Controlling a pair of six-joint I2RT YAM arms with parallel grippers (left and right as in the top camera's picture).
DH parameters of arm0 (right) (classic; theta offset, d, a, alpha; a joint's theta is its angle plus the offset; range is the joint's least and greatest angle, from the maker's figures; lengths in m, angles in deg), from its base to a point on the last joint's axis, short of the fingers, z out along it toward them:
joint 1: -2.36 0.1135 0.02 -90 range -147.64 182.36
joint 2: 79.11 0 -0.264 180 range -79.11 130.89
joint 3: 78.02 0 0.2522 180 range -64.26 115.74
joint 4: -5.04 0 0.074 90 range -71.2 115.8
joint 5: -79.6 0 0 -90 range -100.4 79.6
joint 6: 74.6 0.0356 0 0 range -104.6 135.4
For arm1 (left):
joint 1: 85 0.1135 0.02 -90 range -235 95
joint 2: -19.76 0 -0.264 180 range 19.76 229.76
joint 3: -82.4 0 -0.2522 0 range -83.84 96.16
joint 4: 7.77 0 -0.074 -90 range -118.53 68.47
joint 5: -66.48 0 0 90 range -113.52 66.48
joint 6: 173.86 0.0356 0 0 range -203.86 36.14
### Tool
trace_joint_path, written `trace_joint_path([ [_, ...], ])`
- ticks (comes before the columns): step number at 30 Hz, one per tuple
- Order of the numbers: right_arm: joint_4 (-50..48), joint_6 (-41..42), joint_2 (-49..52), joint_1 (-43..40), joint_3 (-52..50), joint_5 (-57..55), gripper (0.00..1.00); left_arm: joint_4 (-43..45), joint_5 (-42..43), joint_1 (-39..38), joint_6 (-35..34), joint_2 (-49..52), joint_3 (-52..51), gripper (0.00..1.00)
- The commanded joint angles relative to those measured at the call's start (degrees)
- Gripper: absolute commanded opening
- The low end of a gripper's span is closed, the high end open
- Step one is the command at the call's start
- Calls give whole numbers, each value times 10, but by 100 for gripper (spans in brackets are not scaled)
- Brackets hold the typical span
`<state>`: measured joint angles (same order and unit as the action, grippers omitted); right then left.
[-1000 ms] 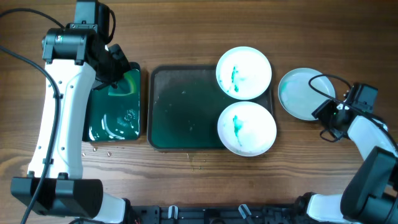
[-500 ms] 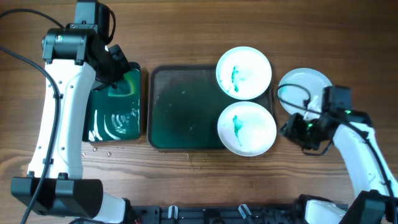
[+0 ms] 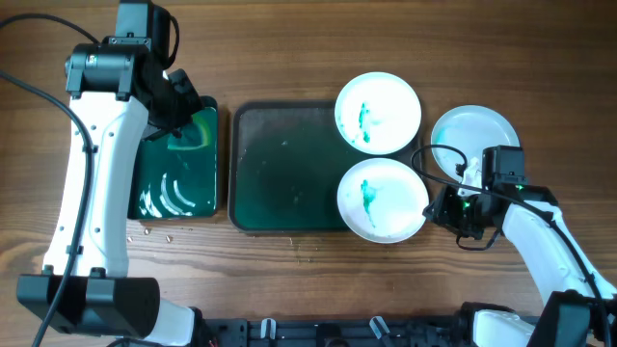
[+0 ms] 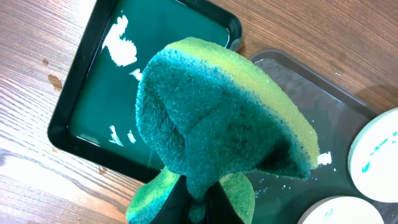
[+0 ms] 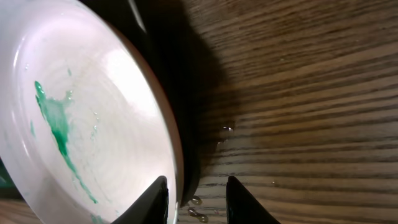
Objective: Clean dirty plates on tray and stack at the side
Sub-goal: 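Drag the lower-right plate leftward on the tray with the right gripper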
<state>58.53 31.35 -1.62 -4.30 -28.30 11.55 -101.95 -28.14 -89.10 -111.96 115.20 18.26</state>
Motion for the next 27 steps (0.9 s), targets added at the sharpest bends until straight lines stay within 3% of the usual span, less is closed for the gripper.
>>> trace_joint_path([
  [1, -12, -24, 0, 13, -3, 26, 26, 0, 1, 1, 9, 3, 2, 4],
  [6, -27, 8, 19, 68, -3, -8, 20, 0, 1, 1, 9, 3, 2, 4],
  [11, -30, 12, 28, 72, -1, -4, 4, 0, 1, 1, 10, 3, 2, 4],
  [16, -10, 12, 28, 100, 28, 17, 4, 0, 1, 1, 9, 3, 2, 4],
  [19, -45, 92, 28, 191, 53, 5, 4, 0, 1, 1, 9, 3, 2, 4],
  [23, -171, 248, 33, 316, 54, -84, 4, 0, 1, 1, 9, 3, 2, 4],
  [27, -255, 306, 81, 391, 60, -178, 4, 0, 1, 1, 8, 3, 2, 4],
])
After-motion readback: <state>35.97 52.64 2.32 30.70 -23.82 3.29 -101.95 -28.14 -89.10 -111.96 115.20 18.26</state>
